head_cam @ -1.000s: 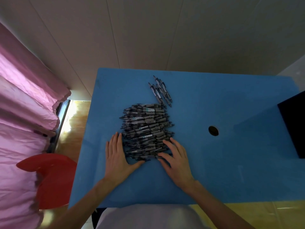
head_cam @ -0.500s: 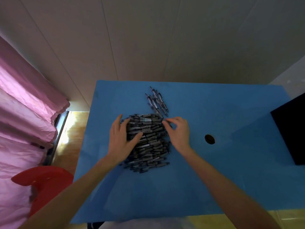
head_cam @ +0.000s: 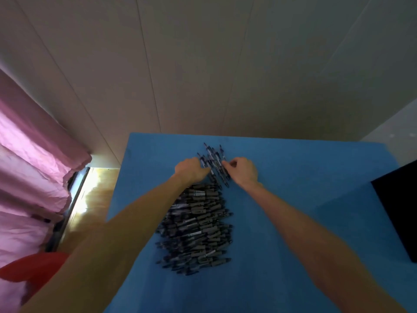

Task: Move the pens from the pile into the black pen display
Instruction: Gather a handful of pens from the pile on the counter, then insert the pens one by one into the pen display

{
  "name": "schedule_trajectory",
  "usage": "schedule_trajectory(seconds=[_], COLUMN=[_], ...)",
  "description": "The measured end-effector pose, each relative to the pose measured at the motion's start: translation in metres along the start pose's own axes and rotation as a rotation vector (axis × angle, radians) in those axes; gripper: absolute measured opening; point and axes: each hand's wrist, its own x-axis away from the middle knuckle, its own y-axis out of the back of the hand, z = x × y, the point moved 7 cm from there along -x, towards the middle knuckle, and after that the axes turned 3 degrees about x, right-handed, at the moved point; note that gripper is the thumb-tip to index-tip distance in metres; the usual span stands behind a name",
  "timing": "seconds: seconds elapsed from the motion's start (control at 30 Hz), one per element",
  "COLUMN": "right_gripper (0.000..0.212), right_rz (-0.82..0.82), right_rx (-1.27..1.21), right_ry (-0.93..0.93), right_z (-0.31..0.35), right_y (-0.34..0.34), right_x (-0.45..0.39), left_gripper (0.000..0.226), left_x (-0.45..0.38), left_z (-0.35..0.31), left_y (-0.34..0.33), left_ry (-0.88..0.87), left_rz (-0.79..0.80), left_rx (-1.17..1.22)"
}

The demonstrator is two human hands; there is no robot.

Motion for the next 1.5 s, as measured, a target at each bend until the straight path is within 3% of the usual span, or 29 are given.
schedule_trajectory(seconds=[0.5, 0.67, 0.73, 0.9, 1.0, 1.1, 1.2, 1.3, 1.37, 1.5], right_gripper=[0.039, 0.039, 0.039, 0.049, 0.033, 0.031, 0.033, 0.034, 0.028, 0.032], right_rz=[0.355, 0.500, 0.492, 0.366, 0.294, 0.327, 0.336, 0.268, 0.205, 0.097], right_rx=[0.385, 0.387, 0.377, 0.328, 0.333, 0.339, 0.200, -0.237, -0.511, -0.653], right_ry=[-0.004, -0.128, -0.155, -0.169, -0.133, -0.072, -0.038, -0.161, -0.311, -0.403], right_z=[0.046, 0.038, 0.035, 0.032, 0.027, 0.019, 0.000, -0.032, -0.053, -0.085], right_y=[-0.003, -0.003, -0.002, -0.009, -0.008, -0.005, -0.009, -0.009, -0.005, 0.011], right_x=[-0.070, -0.074, -0.075, -0.067, -0.064, -0.063, -0.061, -0.056, -0.047, -0.025], left_gripper=[0.063, 0.043, 0.030, 0.033, 0.028, 0.029, 0.027, 0.028, 0.033, 0.030], left_x=[-0.031, -0.036, -0.037, -0.040, -0.040, -0.038, -0.038, -0.043, -0.048, -0.042], left_z=[-0.032, -0.038, -0.041, -0.037, -0.035, -0.047, -0.066, -0.074, -0.071, -0.076], left_y=[-0.014, -0.017, -0.018, -0.016, -0.020, -0.024, -0.026, -0.030, -0.026, -0.016], left_ry=[0.077, 0.064, 0.061, 0.087, 0.087, 0.016, -0.092, -0.162, -0.166, -0.164], left_rz=[-0.110, -0.054, -0.033, -0.011, -0.017, -0.091, -0.110, -0.089, -0.101, -0.088], left_rx=[0.098, 0.096, 0.100, 0.110, 0.109, -0.012, -0.151, -0.191, -0.130, 0.111])
